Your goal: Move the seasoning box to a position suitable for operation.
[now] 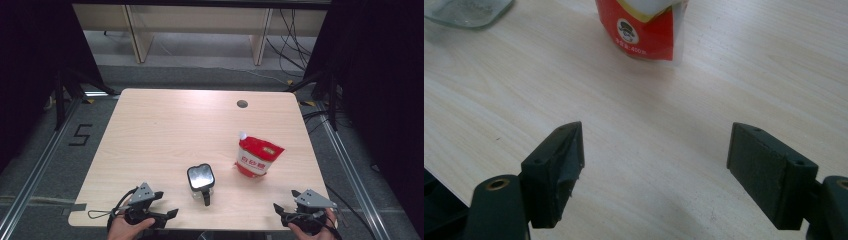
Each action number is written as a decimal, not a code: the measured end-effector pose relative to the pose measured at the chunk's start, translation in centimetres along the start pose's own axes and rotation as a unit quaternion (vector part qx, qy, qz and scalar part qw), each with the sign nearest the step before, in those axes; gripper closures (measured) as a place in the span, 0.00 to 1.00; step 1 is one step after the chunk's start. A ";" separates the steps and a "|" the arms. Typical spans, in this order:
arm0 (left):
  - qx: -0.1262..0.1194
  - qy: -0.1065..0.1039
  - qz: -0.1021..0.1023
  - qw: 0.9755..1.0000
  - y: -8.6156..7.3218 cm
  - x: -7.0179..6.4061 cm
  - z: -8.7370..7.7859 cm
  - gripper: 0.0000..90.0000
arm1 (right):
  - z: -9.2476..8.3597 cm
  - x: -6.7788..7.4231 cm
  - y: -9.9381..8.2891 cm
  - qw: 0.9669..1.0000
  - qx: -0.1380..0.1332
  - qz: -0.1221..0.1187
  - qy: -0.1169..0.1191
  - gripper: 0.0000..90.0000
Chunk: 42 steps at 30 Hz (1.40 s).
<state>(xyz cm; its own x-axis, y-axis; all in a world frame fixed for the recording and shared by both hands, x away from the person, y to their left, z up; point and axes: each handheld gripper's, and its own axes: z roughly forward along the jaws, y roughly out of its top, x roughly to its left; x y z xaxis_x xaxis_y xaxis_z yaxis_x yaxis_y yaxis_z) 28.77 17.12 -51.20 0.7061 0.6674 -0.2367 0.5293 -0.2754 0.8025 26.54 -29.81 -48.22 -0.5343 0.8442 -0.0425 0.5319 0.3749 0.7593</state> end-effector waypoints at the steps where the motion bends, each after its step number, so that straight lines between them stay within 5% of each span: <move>1: -0.003 0.000 -0.001 1.000 0.0 0.0 0.0 0.18 | -0.1 0.0 0.0 1.000 0.001 0.003 -0.008 0.27; 4: -0.001 -0.008 0.001 1.000 0.3 0.2 0.0 0.22 | -0.1 0.0 0.0 1.000 -0.010 -0.002 -0.013 0.27; 5: -0.007 -0.014 -0.018 1.000 0.3 -0.1 0.1 0.24 | -0.1 -0.1 0.0 1.000 -0.014 -0.008 -0.020 0.27; 8: -0.014 -0.020 -0.017 1.000 0.6 -0.7 0.3 0.27 | -0.1 -0.1 0.0 1.000 -0.006 0.006 -0.013 0.27; 23: -0.045 -0.050 0.053 0.996 2.1 -4.3 2.0 0.71 | 0.1 -0.1 -0.1 1.000 -0.006 0.010 0.000 0.28; 33: -0.024 -0.047 0.070 0.996 3.0 -5.6 4.4 0.75 | 0.2 -0.1 -0.2 1.000 -0.010 0.013 0.003 0.28; 38: -0.023 -0.051 0.079 0.995 3.5 -5.9 5.4 0.75 | 0.1 -0.3 -0.2 1.000 -0.011 -0.005 -0.006 0.28; 41: -0.020 -0.046 0.075 0.996 3.7 -5.9 5.9 0.76 | 0.0 -0.3 -0.1 1.000 -0.018 -0.003 -0.008 0.28; 42: -0.025 -0.049 0.073 0.996 3.8 -5.9 6.1 0.77 | -0.1 0.0 -0.1 1.000 -0.015 0.016 -0.006 0.28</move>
<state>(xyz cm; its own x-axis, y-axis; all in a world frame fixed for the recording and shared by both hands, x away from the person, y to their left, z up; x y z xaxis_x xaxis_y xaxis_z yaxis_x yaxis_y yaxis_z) 29.49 7.90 -50.09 0.8169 0.5523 -0.1661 0.3962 -0.3280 0.8576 26.41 -29.90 -48.26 -0.5093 0.8602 -0.0256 0.5286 0.3362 0.7794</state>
